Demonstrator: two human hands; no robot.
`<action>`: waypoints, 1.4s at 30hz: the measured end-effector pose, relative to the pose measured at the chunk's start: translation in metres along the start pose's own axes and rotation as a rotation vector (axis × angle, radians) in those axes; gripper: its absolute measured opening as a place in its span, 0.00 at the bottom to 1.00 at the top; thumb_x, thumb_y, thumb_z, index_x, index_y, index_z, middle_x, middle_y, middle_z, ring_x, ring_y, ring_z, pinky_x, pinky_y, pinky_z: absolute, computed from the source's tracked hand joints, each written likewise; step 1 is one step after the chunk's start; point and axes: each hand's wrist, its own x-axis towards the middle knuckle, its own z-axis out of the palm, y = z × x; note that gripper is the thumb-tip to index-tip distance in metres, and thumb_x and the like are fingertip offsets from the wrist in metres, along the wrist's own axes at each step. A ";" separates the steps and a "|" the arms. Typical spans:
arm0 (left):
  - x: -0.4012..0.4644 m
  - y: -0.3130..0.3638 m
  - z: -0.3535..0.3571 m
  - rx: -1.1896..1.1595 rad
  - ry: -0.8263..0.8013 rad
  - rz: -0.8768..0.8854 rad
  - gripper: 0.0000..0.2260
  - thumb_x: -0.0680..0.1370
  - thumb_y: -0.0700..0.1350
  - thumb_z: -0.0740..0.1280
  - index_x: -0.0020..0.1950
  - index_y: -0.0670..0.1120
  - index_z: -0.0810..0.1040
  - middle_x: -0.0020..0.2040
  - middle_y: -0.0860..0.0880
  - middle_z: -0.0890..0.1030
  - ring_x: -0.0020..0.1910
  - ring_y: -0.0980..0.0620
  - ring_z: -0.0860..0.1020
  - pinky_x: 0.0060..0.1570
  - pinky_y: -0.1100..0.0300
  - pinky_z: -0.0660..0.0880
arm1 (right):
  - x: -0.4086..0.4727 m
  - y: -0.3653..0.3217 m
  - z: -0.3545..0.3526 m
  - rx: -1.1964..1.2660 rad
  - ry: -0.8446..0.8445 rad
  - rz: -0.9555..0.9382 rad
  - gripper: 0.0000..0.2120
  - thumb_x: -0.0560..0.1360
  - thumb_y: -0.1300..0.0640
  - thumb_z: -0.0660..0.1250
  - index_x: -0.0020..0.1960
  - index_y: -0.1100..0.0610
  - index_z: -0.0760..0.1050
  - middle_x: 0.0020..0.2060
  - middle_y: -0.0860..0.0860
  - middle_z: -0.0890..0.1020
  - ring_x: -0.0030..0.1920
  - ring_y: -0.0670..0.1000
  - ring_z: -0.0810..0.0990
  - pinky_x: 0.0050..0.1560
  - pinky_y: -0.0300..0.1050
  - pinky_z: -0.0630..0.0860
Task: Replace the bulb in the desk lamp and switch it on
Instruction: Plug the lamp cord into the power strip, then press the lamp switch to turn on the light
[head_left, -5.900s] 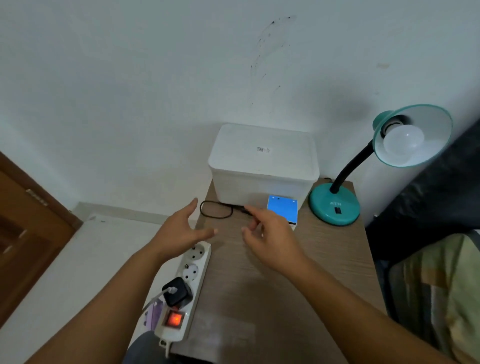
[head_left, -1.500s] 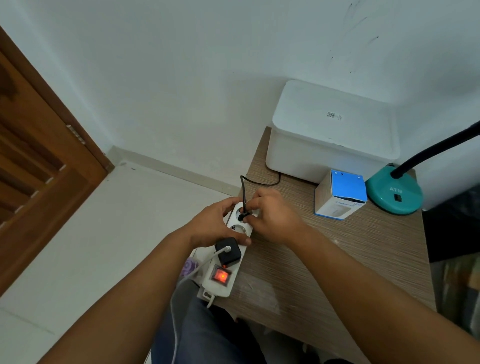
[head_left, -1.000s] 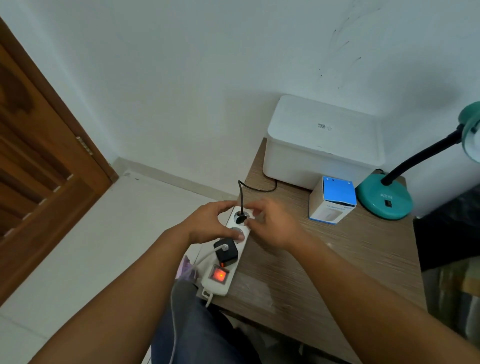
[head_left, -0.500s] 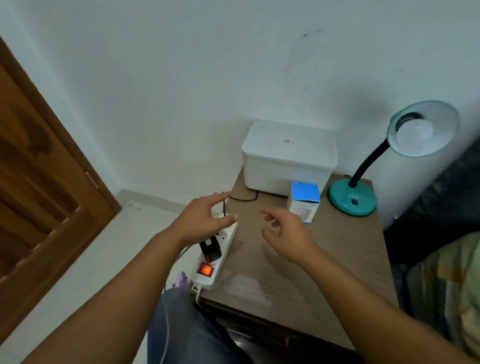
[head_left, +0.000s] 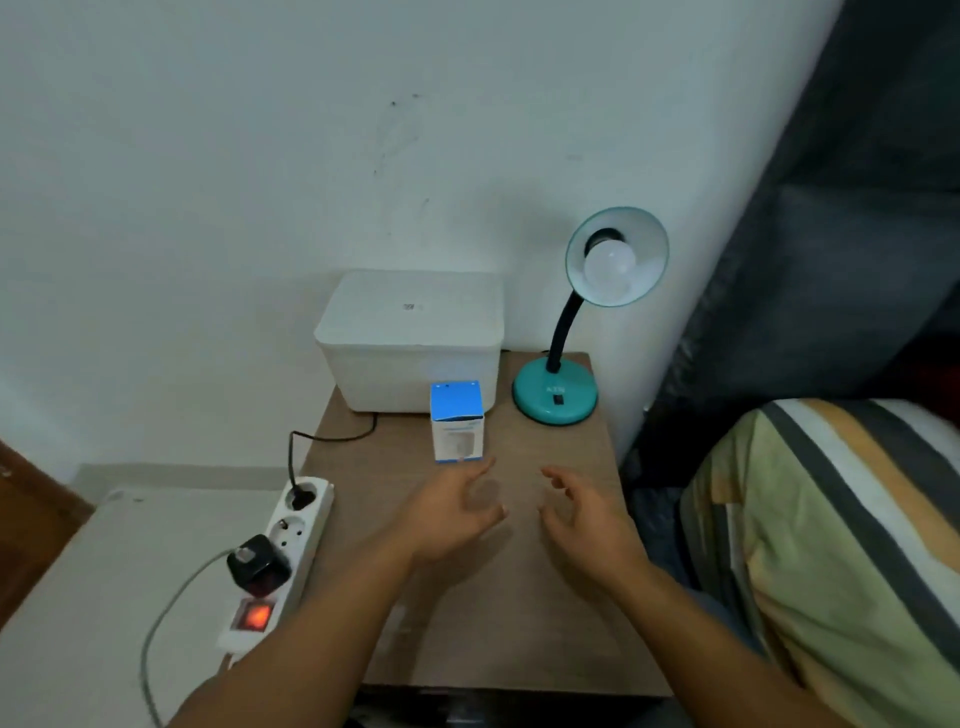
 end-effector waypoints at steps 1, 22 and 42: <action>0.008 0.004 0.007 0.007 -0.022 0.003 0.33 0.76 0.57 0.71 0.78 0.54 0.64 0.76 0.52 0.67 0.74 0.54 0.66 0.73 0.56 0.63 | 0.002 0.008 -0.003 -0.025 0.007 -0.003 0.23 0.78 0.49 0.65 0.72 0.46 0.68 0.67 0.45 0.74 0.66 0.47 0.73 0.67 0.44 0.70; 0.138 0.004 0.082 0.374 0.083 0.072 0.39 0.79 0.61 0.58 0.82 0.44 0.45 0.82 0.46 0.44 0.80 0.48 0.40 0.76 0.54 0.40 | 0.119 0.083 0.006 -0.248 0.120 -0.029 0.27 0.81 0.45 0.58 0.79 0.45 0.56 0.79 0.54 0.56 0.78 0.56 0.54 0.74 0.56 0.57; 0.146 -0.004 0.091 0.542 0.104 0.138 0.39 0.78 0.63 0.50 0.81 0.45 0.39 0.82 0.46 0.39 0.80 0.43 0.38 0.78 0.46 0.44 | 0.140 0.085 0.009 -0.307 0.056 -0.163 0.32 0.80 0.41 0.57 0.79 0.38 0.47 0.81 0.54 0.45 0.79 0.58 0.50 0.77 0.57 0.53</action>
